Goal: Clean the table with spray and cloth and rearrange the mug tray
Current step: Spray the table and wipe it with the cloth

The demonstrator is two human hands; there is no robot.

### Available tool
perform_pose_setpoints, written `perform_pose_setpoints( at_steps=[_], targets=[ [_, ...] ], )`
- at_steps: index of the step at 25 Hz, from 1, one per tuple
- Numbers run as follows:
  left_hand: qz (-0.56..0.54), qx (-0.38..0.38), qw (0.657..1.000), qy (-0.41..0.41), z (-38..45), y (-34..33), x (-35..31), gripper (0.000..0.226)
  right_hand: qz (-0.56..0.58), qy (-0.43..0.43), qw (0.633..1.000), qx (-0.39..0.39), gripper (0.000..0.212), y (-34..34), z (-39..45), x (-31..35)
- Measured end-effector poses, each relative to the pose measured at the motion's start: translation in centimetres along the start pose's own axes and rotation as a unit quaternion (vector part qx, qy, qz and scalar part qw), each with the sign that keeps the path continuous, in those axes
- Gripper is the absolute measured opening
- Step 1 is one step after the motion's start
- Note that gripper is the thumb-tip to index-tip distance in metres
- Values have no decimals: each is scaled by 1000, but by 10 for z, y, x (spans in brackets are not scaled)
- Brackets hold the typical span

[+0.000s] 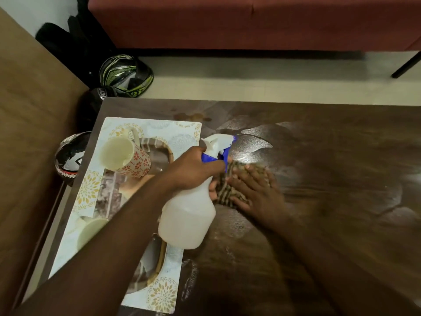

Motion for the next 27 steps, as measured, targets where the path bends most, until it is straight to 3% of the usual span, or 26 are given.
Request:
perform_pose_setpoints(
  at_steps=[3,4,5,7,9,10,12,14,15,17,19,20,22,23,24,27],
  targets=[
    [-16,-1,1000,-8,-11,0,8,24,63,-211,975,-6,61,21,44,-31],
    [-7,-12,1000,-2,-12,0,11,21,71,-220,973,-5,63,20,48,-15],
    [6,-23,1000,9,-16,-4,16,16,76,-183,980,-1,62,14,40,11],
    [21,-17,999,27,-26,-14,25,14,38,-25,999,17,55,-7,-11,58],
    [-7,13,1000,25,-34,-26,33,21,0,26,999,21,52,-13,-56,34],
    [-20,26,999,20,-38,-31,36,23,-11,-6,1000,14,52,-9,-57,9],
    [-23,29,999,16,-39,-34,44,25,27,-186,982,-1,54,13,-35,-35],
    [-24,30,999,3,-35,-41,48,23,61,-266,962,22,54,14,-27,-23],
    [-15,29,999,-6,-36,-46,47,19,69,-224,972,18,54,6,-37,0],
    [19,34,999,-11,-39,-56,42,18,-2,-56,998,12,52,-17,-92,44],
    [21,48,999,-9,-44,-60,38,25,-30,-24,999,3,50,-21,-135,21],
    [20,56,998,-8,-45,-60,37,28,-20,-101,995,-7,50,-19,-135,0],
    [30,64,997,-6,-47,-61,42,32,69,-323,942,-53,51,-5,-117,-20],
    [35,63,997,-3,-49,-63,46,32,98,-357,928,-46,53,-7,-104,-2],
    [44,60,997,0,-52,-67,50,31,99,-335,935,-61,54,-13,-99,28],
    [83,73,994,3,-63,-87,60,25,16,-117,992,-53,49,-47,-154,119]
  ],
)
Point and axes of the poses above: each hand's wrist, its own z-axis towards the middle knuckle, its own y-axis out of the back of the hand, x = y × z, the point moved 4 cm from there along z, towards the middle knuckle, and after that the axes turned 11 degrees about x, right-handed, at the moved point
